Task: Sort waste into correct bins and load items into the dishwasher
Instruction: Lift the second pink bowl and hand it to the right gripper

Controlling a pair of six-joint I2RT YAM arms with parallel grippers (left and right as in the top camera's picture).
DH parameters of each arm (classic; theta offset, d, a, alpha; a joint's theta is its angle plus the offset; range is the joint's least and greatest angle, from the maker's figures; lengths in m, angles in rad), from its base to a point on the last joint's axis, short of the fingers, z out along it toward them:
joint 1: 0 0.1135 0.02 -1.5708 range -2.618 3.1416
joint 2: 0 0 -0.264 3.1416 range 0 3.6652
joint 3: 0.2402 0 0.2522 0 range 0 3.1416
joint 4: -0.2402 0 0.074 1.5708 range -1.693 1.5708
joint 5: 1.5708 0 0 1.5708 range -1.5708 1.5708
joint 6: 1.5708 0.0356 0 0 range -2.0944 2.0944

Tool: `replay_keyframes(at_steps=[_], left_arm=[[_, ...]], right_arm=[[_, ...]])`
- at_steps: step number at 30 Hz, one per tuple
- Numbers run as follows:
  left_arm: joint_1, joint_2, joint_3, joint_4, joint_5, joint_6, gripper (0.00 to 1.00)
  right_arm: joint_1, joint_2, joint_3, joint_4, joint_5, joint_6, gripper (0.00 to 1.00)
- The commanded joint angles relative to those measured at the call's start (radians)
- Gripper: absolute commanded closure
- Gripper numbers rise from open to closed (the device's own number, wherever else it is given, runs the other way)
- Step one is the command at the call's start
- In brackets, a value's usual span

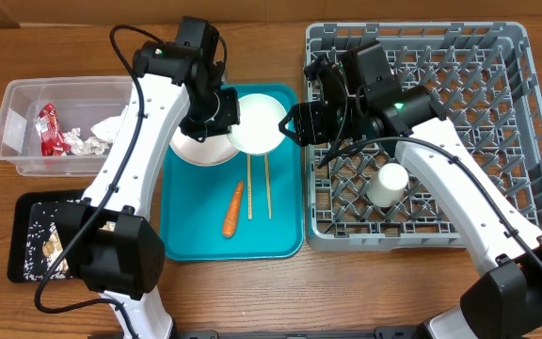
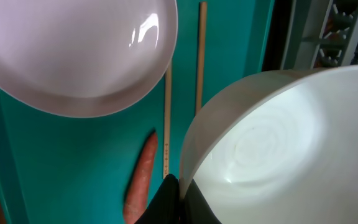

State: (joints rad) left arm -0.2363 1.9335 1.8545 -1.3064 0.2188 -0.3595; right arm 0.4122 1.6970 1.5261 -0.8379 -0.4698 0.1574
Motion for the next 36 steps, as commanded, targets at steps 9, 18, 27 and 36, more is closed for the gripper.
replay_keyframes(at_steps=[9,18,27,36], left_arm=[[-0.066,-0.018,0.022,-0.014,0.041,0.031,0.96],[-0.072,-0.018,0.022,-0.013,0.050,0.031,0.96],[-0.072,-0.018,0.022,0.005,0.072,0.031,0.96],[-0.072,-0.018,0.022,0.021,0.097,0.031,0.96]], right_arm=[[-0.004,0.016,0.031,0.004,0.047,0.000,0.38],[-0.004,0.016,0.029,-0.018,0.077,0.000,0.47],[-0.004,0.016,0.011,-0.021,0.111,0.000,0.63],[-0.004,0.016,-0.007,-0.028,0.116,0.000,0.72]])
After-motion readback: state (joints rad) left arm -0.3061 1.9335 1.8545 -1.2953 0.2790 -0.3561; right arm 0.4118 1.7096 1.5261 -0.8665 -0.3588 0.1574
